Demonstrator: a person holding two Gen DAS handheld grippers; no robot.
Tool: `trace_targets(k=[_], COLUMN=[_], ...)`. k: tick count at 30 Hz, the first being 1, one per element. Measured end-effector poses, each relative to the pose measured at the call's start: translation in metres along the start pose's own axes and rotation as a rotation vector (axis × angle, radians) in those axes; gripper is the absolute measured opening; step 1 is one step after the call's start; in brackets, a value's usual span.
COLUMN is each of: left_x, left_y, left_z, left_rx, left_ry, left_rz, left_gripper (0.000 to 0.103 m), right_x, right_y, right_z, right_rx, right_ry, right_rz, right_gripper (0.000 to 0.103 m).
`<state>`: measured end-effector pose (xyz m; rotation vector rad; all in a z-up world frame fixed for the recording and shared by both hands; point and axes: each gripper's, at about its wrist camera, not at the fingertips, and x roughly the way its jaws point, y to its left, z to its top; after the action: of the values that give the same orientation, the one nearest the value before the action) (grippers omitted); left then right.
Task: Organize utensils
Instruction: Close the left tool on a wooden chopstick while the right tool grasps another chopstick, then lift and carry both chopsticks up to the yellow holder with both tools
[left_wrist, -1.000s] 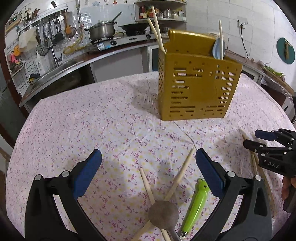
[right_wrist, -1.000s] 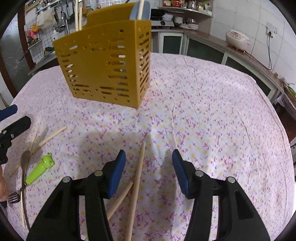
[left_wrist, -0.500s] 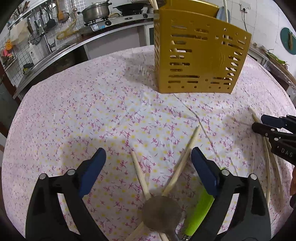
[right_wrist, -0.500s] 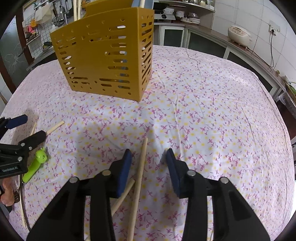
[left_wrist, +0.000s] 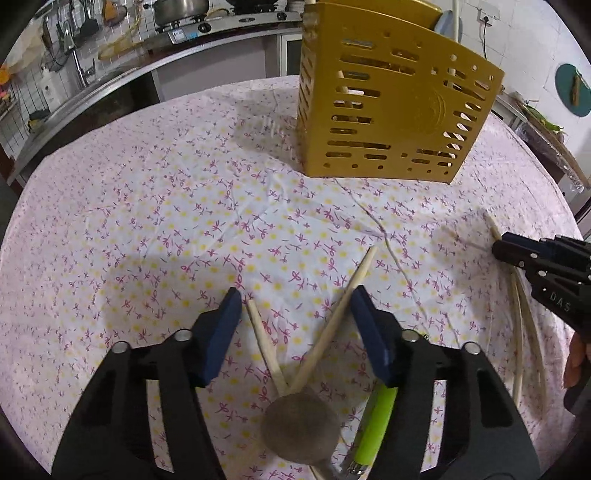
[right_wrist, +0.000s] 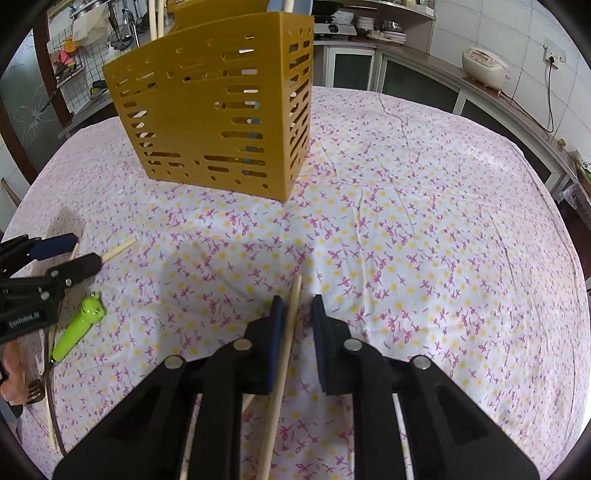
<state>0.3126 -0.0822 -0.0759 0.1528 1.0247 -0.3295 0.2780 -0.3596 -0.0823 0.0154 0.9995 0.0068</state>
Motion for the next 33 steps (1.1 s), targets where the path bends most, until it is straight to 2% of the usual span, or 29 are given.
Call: trace_targets(k=[4, 6, 7, 9, 16, 19, 25, 31, 33], left_x=[0.003, 0.005, 0.006, 0.008, 0.009, 0.001, -0.024, -0.059, -0.066], left_y=[-0.003, -0.004, -0.003, 0.000, 0.017, 0.035, 0.048, 0.051, 0.046], left_z=[0.004, 0.008, 0.011, 0.018, 0.034, 0.039, 0.051, 0.054, 0.053], left_rx=[0.016, 0.024, 0.023, 0.012, -0.034, -0.090, -0.128, -0.140, -0.131], left_ry=[0.023, 0.034, 0.039, 0.050, 0.079, 0.060, -0.005, -0.115, -0.129], left_rz=[0.021, 0.042, 0.043, 0.030, 0.000, -0.038, -0.042, -0.049, -0.045], left_gripper=[0.047, 0.035, 0.034, 0.030, 0.005, 0.004, 0.004, 0.004, 0.004], right_x=[0.001, 0.001, 0.001, 0.002, 0.001, -0.007, -0.023, -0.048, -0.050], right_y=[-0.001, -0.002, -0.002, -0.004, -0.013, -0.017, -0.023, -0.024, -0.023], right_z=[0.004, 0.006, 0.006, 0.009, 0.016, 0.016, 0.021, 0.029, 0.034], right_rx=[-0.006, -0.009, -0.011, -0.013, 0.003, 0.018, 0.034, 0.034, 0.024], right_ry=[0.009, 0.016, 0.019, 0.029, 0.042, 0.014, -0.038, -0.102, -0.081], right_rz=[0.002, 0.005, 0.006, 0.011, 0.038, 0.051, 0.058, 0.055, 0.059], right_gripper=[0.014, 0.011, 0.011, 0.009, 0.007, 0.004, 0.002, 0.002, 0.002])
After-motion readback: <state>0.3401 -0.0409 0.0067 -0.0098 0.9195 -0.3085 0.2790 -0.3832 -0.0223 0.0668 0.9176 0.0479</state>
